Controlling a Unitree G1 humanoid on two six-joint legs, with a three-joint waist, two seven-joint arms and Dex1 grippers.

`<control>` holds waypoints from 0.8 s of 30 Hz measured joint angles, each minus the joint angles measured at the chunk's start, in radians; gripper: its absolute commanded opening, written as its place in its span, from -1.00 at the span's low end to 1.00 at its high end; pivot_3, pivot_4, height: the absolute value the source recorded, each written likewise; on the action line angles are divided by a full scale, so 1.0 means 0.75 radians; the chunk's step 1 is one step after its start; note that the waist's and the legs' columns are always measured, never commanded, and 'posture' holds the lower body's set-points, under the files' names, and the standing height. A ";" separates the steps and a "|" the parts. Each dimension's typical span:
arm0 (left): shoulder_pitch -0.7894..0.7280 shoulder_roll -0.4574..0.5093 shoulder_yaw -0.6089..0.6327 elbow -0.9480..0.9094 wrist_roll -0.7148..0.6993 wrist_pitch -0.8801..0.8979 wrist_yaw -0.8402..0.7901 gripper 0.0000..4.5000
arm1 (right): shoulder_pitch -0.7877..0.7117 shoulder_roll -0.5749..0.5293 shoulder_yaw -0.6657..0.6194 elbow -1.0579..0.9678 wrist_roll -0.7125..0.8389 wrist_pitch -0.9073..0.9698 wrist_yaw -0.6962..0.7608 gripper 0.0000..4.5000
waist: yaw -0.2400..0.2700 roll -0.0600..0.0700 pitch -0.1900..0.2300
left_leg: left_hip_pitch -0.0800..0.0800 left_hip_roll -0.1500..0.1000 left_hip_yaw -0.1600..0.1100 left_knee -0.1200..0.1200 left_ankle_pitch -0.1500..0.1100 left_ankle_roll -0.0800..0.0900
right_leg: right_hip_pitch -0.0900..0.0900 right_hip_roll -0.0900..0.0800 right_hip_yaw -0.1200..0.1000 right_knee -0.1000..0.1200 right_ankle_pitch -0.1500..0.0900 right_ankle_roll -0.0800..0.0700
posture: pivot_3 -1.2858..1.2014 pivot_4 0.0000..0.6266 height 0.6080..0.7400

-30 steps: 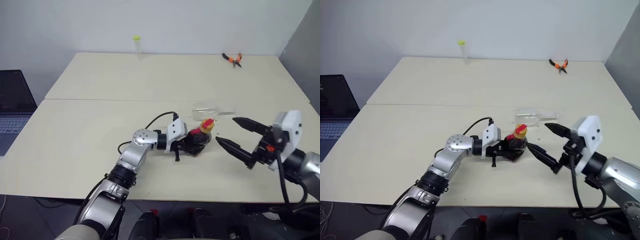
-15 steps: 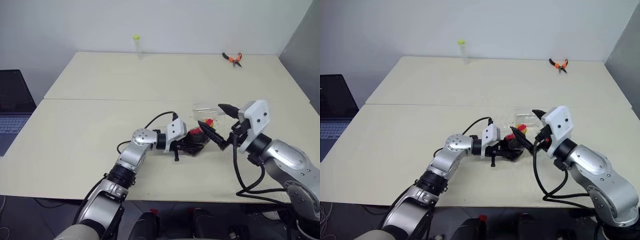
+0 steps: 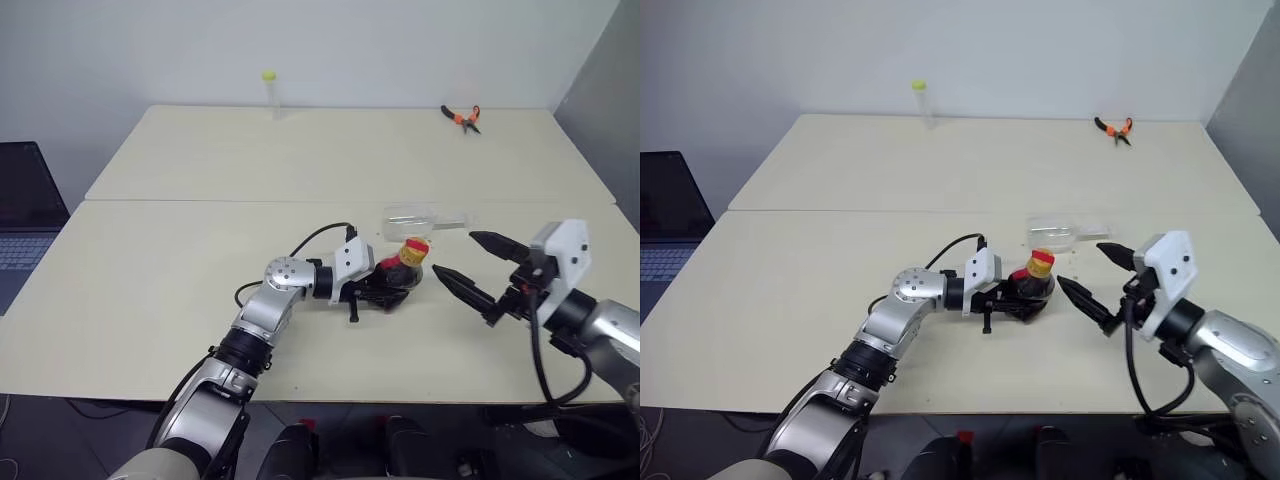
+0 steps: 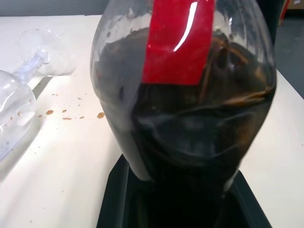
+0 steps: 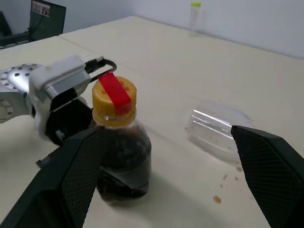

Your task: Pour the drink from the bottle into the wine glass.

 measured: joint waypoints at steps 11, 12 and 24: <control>-0.020 -0.013 0.000 0.010 0.000 -0.004 0.000 -0.71 | -0.196 0.188 0.270 -0.027 0.075 0.033 -0.261 1.00 | -0.004 0.000 0.000 | 0.000 0.000 0.000 0.000 0.000 0.000 | 0.000 0.000 0.001 0.000 0.000 0.000 | 0.03 -0.52 1.00; -0.021 -0.013 0.000 0.011 0.000 -0.004 0.000 -0.71 | -0.210 0.202 0.288 -0.020 0.063 0.033 -0.272 1.00 | -0.004 0.000 0.000 | 0.000 0.000 0.000 0.000 0.000 -0.001 | 0.000 -0.001 0.001 0.000 0.000 0.000 | 0.03 -0.52 1.00; -0.027 -0.023 0.001 0.049 0.000 -0.012 0.013 -0.71 | -0.275 0.250 0.327 0.058 0.035 0.030 -0.309 0.43 | -0.004 0.000 0.000 | 0.000 0.000 0.000 0.000 0.000 0.000 | -0.001 0.000 0.000 0.000 0.000 0.000 | 0.03 -0.52 1.00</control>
